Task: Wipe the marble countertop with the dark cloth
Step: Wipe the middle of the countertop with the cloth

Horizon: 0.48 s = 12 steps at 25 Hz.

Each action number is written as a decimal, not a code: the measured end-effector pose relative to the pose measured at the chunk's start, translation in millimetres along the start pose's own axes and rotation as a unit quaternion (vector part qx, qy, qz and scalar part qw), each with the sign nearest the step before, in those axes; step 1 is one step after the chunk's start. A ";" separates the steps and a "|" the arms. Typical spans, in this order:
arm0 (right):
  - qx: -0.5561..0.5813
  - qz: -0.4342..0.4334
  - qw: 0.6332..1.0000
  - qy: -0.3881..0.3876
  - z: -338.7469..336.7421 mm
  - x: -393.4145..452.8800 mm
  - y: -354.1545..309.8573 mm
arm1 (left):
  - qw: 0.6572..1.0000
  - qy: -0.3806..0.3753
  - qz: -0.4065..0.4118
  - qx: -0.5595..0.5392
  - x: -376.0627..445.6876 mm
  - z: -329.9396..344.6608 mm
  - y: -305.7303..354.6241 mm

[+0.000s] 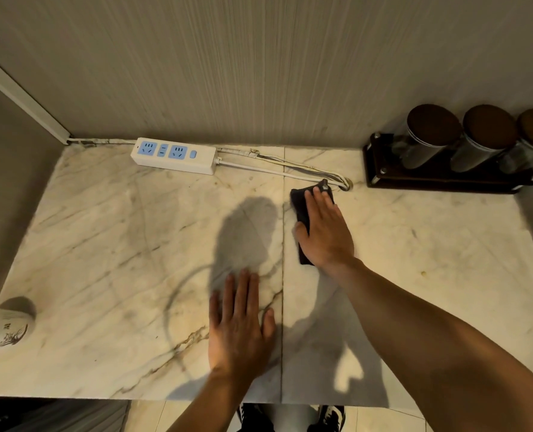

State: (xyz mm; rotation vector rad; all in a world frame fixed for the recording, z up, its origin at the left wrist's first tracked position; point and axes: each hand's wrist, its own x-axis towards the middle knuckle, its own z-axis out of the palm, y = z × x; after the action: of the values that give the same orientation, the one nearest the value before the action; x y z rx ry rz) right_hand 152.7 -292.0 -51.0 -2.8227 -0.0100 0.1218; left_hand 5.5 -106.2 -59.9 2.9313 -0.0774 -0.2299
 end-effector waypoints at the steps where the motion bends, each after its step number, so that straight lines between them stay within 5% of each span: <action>1: 0.009 0.025 1.000 0.010 0.4 1.2 -1.3 | 1.000 0.000 -0.001 -0.001 -0.4 -0.1 -0.1; 12: 0.048 0.245 0.964 0.088 11.7 -38.6 -11.6 | 1.000 0.016 0.020 -0.008 -3.0 -0.5 -2.2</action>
State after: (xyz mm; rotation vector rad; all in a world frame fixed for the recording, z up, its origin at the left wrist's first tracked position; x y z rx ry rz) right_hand 113.4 -278.1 -55.3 -2.6662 0.7154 -0.0209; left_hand 2.7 -103.8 -59.5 2.9141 -0.1299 -0.1778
